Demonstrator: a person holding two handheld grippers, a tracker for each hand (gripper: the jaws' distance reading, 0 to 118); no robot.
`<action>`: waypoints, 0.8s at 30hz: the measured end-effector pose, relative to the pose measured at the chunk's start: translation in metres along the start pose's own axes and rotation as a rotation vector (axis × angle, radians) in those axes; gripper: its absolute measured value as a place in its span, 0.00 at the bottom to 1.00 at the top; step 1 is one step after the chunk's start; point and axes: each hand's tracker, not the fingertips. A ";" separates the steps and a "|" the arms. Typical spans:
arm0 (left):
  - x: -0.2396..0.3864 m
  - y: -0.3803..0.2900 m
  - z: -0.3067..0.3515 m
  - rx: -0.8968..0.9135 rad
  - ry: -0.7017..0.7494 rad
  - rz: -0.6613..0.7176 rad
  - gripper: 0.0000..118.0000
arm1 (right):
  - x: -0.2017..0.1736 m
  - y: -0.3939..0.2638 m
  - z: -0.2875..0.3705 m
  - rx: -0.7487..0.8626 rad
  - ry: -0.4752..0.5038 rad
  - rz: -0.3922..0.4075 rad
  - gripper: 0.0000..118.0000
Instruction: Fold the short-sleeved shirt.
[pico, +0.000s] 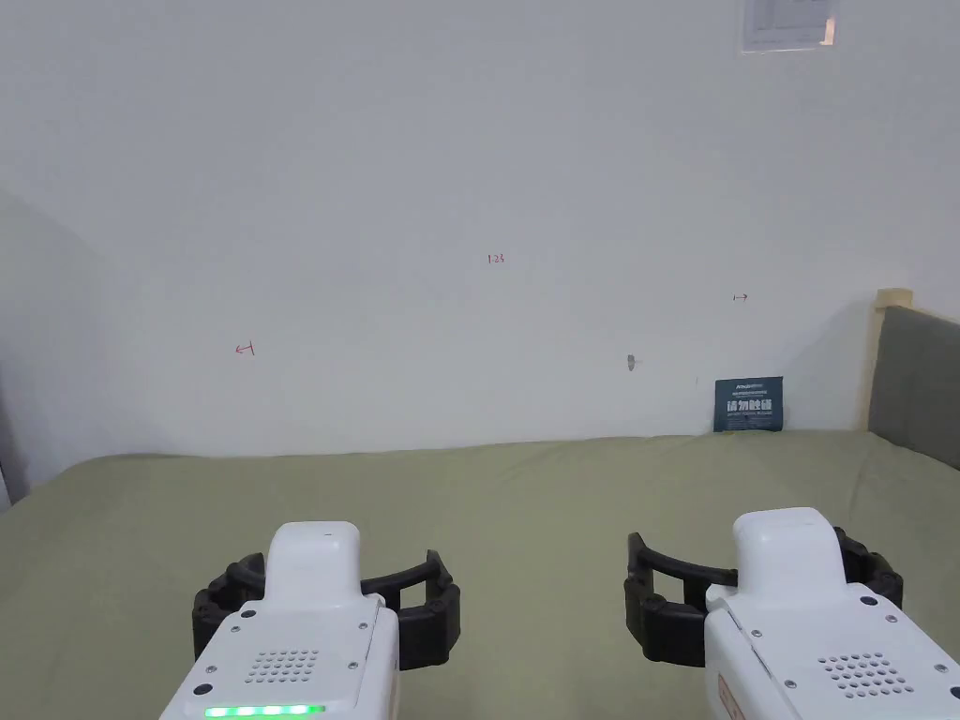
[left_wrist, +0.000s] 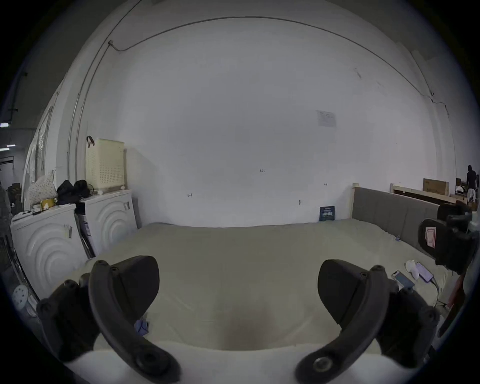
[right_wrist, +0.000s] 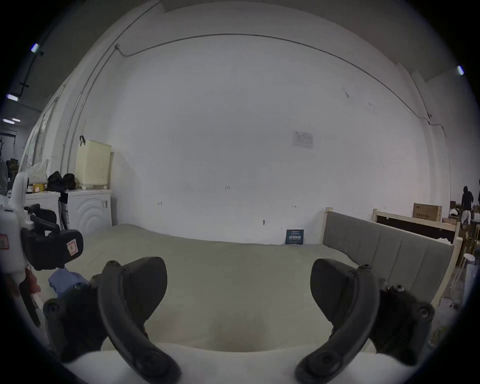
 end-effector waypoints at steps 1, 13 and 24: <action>0.000 0.002 -0.001 -0.010 0.013 0.000 1.00 | -0.004 -0.001 0.000 -0.002 0.004 0.001 0.95; 0.002 0.009 0.002 -0.087 -0.100 0.006 1.00 | -0.009 -0.003 -0.002 -0.043 0.013 -0.009 0.95; 0.006 0.017 0.003 -0.098 -0.058 -0.020 1.00 | -0.008 -0.002 -0.001 -0.061 0.015 -0.009 0.95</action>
